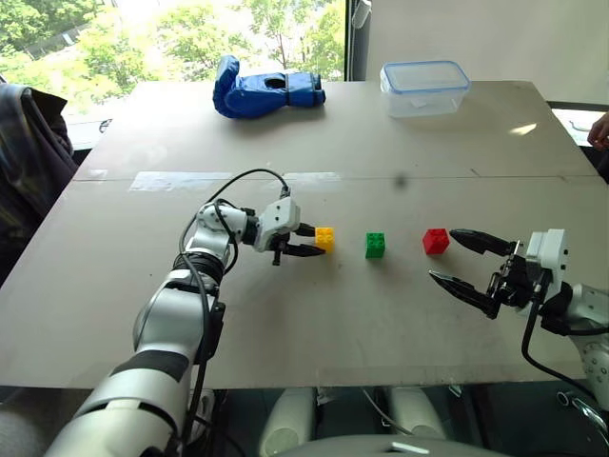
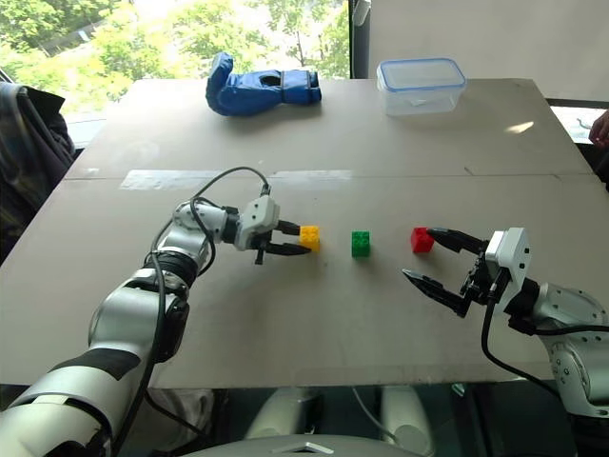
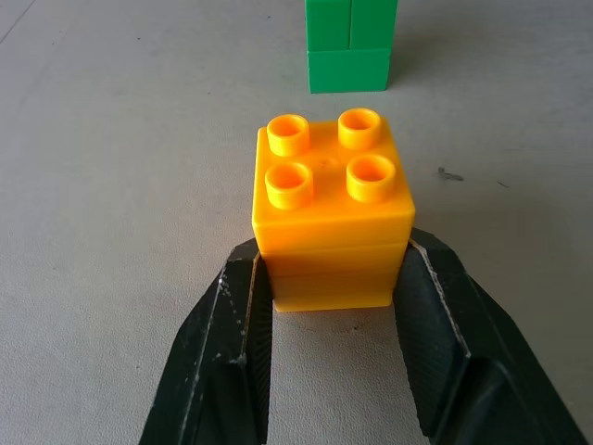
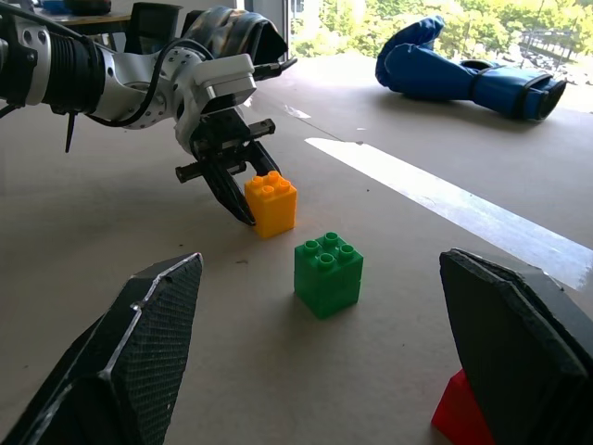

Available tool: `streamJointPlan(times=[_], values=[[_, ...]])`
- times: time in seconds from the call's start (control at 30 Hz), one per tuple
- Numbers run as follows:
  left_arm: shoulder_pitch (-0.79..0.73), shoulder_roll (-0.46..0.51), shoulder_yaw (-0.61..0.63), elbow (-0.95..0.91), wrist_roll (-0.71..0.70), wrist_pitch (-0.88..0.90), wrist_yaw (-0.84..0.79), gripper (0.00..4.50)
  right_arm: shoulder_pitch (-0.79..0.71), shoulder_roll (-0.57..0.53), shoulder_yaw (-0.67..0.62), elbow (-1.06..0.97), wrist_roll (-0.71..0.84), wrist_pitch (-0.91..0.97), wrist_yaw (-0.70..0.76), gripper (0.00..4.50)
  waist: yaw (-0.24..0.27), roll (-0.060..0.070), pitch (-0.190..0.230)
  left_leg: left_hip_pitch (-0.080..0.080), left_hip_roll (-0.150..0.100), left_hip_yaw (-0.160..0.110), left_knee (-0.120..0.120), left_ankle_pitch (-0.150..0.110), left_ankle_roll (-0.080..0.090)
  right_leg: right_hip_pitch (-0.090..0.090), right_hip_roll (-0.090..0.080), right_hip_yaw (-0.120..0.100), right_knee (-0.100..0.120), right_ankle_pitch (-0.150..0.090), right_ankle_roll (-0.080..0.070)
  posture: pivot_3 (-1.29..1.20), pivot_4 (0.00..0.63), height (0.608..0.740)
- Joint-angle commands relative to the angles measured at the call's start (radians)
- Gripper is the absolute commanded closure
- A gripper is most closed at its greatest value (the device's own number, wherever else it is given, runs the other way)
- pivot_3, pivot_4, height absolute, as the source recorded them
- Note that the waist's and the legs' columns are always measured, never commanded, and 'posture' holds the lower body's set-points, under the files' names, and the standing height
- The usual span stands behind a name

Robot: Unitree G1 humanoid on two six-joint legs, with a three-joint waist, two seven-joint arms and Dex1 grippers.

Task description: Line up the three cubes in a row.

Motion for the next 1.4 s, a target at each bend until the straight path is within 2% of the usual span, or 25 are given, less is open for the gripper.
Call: streamJointPlan(times=[0.03,0.53,0.57,0.6,0.73,1.1,1.3,1.4], values=[[0.007,0.006,0.007,0.013,0.008,0.019,-0.062,3.27,-0.012,-0.008,-0.019,-0.026,0.016,-0.007,0.004,0.29,0.0,0.0,0.0,0.0,0.0,0.0,0.0,0.0,0.0,0.0,0.0,0.0,0.0,0.0,0.0,0.0,0.15,0.74],[0.003,0.018,0.018,0.014,0.043,0.037,-0.055,3.27,-0.016,-0.004,-0.015,-0.022,0.011,-0.01,0.004,0.29,0.0,0.0,0.0,-0.001,0.0,0.0,0.0,0.0,0.0,0.0,0.0,0.0,-0.001,0.0,0.0,0.0,0.15,0.74],[0.002,0.018,0.017,0.013,0.045,0.037,-0.053,2.25,-0.015,-0.004,-0.015,-0.024,0.011,-0.01,0.004,0.29,0.0,0.0,0.0,0.0,0.0,0.0,0.0,0.0,0.0,0.0,0.0,0.0,0.0,0.0,0.0,0.0,0.15,0.74],[0.002,0.019,0.017,0.012,0.049,0.031,-0.045,1.91,-0.014,-0.004,-0.015,-0.024,0.012,-0.01,0.004,0.29,-0.001,0.0,0.0,0.0,0.0,0.0,0.0,0.0,0.0,0.0,0.0,0.0,0.0,0.0,0.0,0.0,0.15,0.74],[0.002,0.018,0.018,0.01,0.063,0.004,-0.013,0.04,-0.011,-0.003,-0.015,-0.027,0.012,-0.01,0.004,0.29,0.002,0.0,0.0,0.0,0.0,0.0,0.0,0.0,0.0,0.0,0.0,0.0,0.0,0.0,0.0,0.0,0.15,0.74],[0.005,0.031,0.038,0.015,0.059,-0.002,0.054,0.01,-0.009,-0.001,-0.011,-0.024,0.013,-0.012,0.01,0.29,0.002,0.0,0.0,0.0,0.0,0.0,0.0,0.0,0.0,0.0,0.0,0.0,0.0,0.0,0.0,0.0,0.15,0.74],[0.024,0.082,0.066,-0.063,-0.006,-0.049,-0.089,0.01,-0.002,-0.001,-0.021,-0.015,0.017,-0.014,0.016,0.29,-0.002,0.0,0.0,-0.001,0.0,0.0,0.0,0.0,0.0,-0.001,0.0,0.0,0.0,0.0,0.0,0.0,0.15,0.74],[0.081,0.133,0.041,-0.199,-0.115,-0.003,-0.12,0.01,0.015,-0.003,-0.04,0.005,0.022,-0.028,0.035,0.29,-0.001,0.0,0.0,-0.002,0.0,0.0,0.0,0.0,0.0,-0.002,0.0,0.0,0.0,0.0,0.0,0.0,0.15,0.74]])
